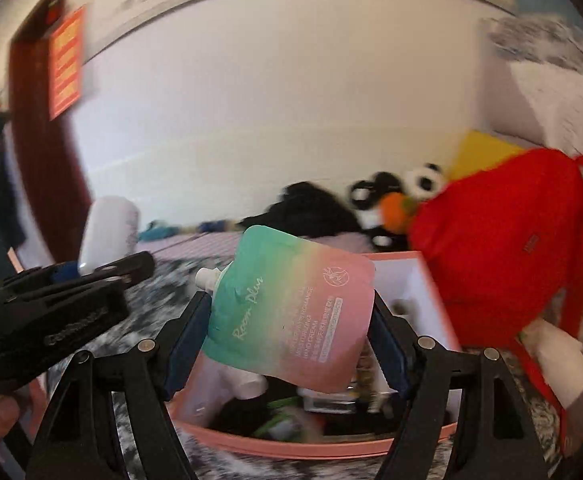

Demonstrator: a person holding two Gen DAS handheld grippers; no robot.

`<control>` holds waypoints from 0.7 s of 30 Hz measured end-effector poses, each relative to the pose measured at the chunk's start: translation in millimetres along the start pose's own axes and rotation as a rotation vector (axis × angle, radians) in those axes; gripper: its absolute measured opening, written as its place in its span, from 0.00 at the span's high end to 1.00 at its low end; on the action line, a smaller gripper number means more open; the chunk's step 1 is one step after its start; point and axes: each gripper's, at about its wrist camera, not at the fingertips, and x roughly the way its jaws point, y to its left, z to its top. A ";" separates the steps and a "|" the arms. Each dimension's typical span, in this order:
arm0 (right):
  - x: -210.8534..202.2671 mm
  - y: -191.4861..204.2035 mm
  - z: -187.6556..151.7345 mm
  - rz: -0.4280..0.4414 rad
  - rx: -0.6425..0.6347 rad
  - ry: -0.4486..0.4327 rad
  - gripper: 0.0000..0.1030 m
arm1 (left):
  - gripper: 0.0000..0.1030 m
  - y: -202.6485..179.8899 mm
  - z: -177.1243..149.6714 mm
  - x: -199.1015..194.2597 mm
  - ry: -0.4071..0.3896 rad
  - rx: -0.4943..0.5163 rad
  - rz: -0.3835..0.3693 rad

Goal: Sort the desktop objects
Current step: 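Carry the pill bottle and pouch into the pink box and release them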

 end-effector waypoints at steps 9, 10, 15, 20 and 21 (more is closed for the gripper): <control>53.0 -49.9 -6.2 -0.170 -0.014 0.085 0.01 | 0.07 0.2 -4.4 52.7 0.080 -0.052 0.032; 54.5 -50.6 -7.0 -0.173 -0.022 0.085 0.01 | 0.06 4.6 -4.4 54.7 0.081 -0.069 0.036; 55.4 -48.4 -7.1 -0.137 -0.018 0.080 0.01 | 0.06 21.3 -2.5 54.7 0.075 -0.111 0.042; 51.8 -32.8 -5.5 -0.131 -0.033 0.069 0.01 | 0.06 44.3 -4.4 39.3 0.055 -0.117 0.064; 49.9 -27.9 -5.0 -0.123 -0.036 0.062 0.01 | 0.06 53.6 -6.1 33.9 0.048 -0.123 0.078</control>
